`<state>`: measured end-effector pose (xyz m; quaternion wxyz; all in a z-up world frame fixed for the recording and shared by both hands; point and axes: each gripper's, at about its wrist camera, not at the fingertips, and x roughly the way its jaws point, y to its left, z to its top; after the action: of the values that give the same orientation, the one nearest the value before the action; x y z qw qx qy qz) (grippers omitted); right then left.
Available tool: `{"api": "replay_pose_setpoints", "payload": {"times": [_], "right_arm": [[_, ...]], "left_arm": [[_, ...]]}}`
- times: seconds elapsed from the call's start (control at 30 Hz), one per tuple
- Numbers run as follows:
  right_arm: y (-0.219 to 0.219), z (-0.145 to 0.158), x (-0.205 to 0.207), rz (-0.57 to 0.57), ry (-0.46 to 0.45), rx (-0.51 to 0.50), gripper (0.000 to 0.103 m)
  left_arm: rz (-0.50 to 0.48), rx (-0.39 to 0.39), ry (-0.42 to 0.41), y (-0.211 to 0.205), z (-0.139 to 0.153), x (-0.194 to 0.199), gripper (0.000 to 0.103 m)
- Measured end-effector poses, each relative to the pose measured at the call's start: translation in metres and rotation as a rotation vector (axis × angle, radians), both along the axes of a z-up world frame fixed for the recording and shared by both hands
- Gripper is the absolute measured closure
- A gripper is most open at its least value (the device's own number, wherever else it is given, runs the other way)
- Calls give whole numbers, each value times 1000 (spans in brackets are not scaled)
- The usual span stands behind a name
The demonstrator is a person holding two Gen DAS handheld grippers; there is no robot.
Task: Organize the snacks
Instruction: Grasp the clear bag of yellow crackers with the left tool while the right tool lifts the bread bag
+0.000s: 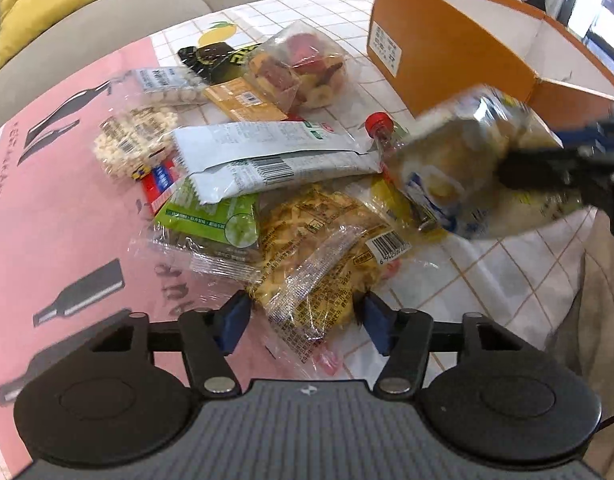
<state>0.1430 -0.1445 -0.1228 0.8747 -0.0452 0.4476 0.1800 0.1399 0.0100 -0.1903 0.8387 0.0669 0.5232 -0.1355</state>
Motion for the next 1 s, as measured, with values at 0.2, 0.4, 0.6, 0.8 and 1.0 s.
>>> {"api": "replay_pose_setpoints", "payload": {"times": [0.2, 0.4, 0.6, 0.8, 1.0], "right_arm": [[-13, 2, -7, -81, 55, 59, 86], [-20, 9, -15, -114, 76, 112, 87], [-34, 26, -26, -150, 59, 161, 87], [-55, 62, -32, -179, -22, 200, 88], [-84, 97, -22, -224, -97, 187, 88]], "left_arm": [[63, -63, 18, 11, 17, -15, 45], [138, -109, -28, 21, 48, -32, 47], [199, -158, -95, 28, 86, -42, 48], [217, -228, -145, 25, 126, -40, 48], [160, -327, -146, 3, 160, -20, 48]]}}
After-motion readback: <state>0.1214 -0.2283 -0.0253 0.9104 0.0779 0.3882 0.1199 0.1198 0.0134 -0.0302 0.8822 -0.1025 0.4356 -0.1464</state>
